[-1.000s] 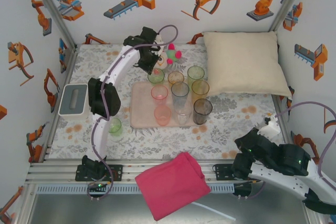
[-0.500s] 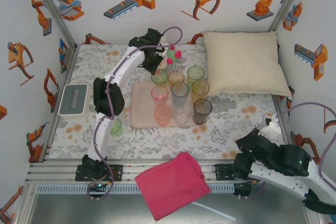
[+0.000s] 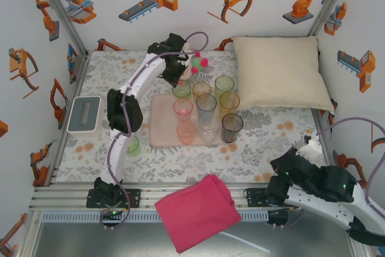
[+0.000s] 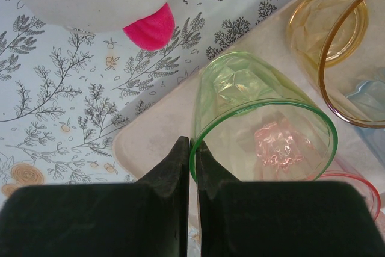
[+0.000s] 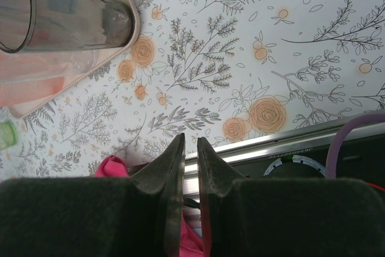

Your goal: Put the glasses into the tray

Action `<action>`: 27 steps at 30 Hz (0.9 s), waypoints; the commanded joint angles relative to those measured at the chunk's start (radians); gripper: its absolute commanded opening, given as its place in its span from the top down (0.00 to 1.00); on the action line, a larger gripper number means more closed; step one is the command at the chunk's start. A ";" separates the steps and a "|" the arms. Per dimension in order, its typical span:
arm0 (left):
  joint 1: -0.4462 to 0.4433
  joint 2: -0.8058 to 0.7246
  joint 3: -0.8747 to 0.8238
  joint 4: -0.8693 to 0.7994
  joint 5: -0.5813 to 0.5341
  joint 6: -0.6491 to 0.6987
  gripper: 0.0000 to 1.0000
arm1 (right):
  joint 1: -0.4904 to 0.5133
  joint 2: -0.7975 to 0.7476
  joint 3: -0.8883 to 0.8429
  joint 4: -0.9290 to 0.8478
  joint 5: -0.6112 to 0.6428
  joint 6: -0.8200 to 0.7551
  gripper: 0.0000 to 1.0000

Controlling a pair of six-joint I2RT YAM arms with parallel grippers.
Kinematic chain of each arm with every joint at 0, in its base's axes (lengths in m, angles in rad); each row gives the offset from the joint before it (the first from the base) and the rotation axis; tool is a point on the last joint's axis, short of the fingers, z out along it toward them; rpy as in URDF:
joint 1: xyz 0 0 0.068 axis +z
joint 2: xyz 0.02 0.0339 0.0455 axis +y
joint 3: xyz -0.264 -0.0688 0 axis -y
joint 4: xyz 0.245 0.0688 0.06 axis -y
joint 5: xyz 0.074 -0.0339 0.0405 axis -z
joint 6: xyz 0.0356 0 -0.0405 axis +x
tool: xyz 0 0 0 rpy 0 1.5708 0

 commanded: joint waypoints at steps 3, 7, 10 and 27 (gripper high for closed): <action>0.007 0.022 0.005 -0.026 -0.001 -0.014 0.96 | 0.003 -0.014 -0.006 -0.013 0.038 0.020 0.81; 0.009 0.029 0.006 -0.026 -0.007 -0.011 0.95 | 0.003 -0.015 -0.007 -0.013 0.037 0.020 0.81; 0.011 0.035 0.015 -0.026 -0.005 -0.014 0.95 | 0.003 -0.014 -0.008 -0.010 0.037 0.020 0.81; 0.028 0.021 0.002 -0.037 0.017 0.001 0.96 | 0.003 -0.018 -0.013 -0.010 0.044 0.022 0.81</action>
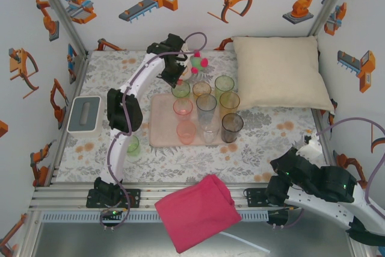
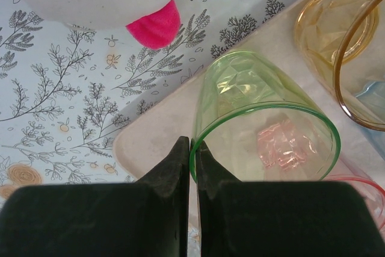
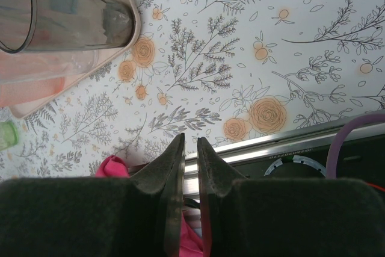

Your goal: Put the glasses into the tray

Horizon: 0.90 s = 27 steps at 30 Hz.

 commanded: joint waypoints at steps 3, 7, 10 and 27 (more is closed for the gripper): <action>0.011 -0.006 -0.021 -0.040 0.022 0.003 0.97 | 0.004 -0.016 -0.016 -0.008 0.042 0.021 0.81; 0.010 -0.012 -0.030 -0.049 0.032 0.009 0.96 | 0.003 -0.021 -0.018 -0.009 0.047 0.022 0.81; 0.011 -0.009 -0.029 -0.053 0.036 0.011 0.96 | 0.003 -0.025 -0.016 -0.008 0.049 0.021 0.81; 0.000 0.047 0.062 -0.074 0.039 -0.005 0.82 | 0.004 -0.028 -0.018 -0.009 0.046 0.021 0.81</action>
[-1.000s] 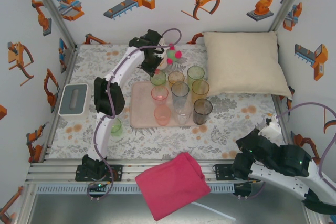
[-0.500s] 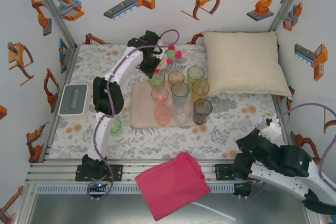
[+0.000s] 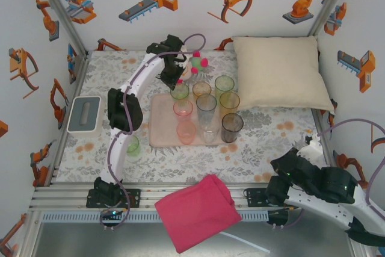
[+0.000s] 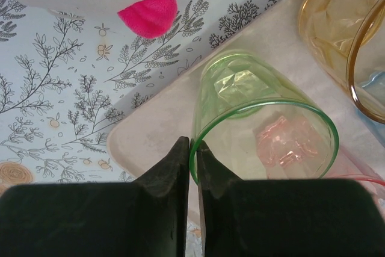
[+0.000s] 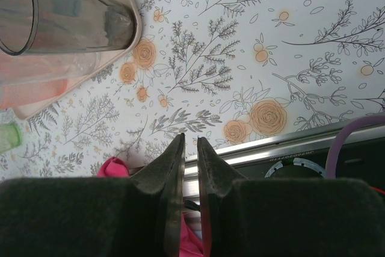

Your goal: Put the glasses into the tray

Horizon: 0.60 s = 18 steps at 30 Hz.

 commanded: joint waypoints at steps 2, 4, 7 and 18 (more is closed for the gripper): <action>-0.005 0.029 0.049 -0.031 0.018 -0.008 0.82 | 0.003 -0.006 -0.009 -0.008 0.039 0.021 0.81; -0.006 0.031 0.057 -0.032 0.019 -0.010 0.80 | 0.004 -0.005 -0.009 -0.008 0.040 0.021 0.81; -0.007 0.034 0.063 -0.031 0.026 -0.012 0.79 | 0.004 -0.005 -0.009 -0.008 0.041 0.022 0.81; -0.010 0.040 0.086 -0.024 0.054 -0.028 0.76 | 0.004 -0.003 -0.004 -0.009 0.042 0.023 0.81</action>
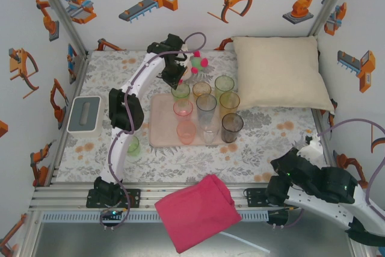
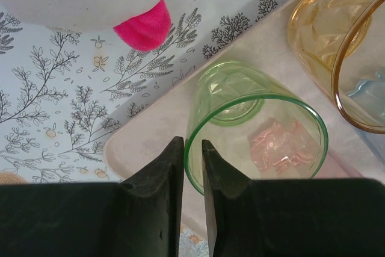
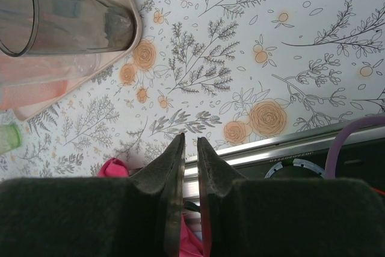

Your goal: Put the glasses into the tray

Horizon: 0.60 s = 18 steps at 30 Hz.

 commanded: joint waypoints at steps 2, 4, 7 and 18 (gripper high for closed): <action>-0.008 0.020 0.047 -0.019 0.033 -0.023 0.75 | 0.004 -0.003 -0.003 -0.010 0.036 0.021 0.81; -0.009 0.023 0.054 -0.020 0.036 -0.025 0.75 | 0.004 -0.002 -0.003 -0.011 0.036 0.022 0.81; -0.009 0.024 0.061 -0.013 0.031 -0.029 0.72 | 0.004 0.000 0.002 -0.011 0.038 0.021 0.81; 0.000 -0.015 0.035 -0.018 -0.013 -0.010 0.62 | 0.004 -0.002 -0.001 -0.015 0.042 0.021 0.81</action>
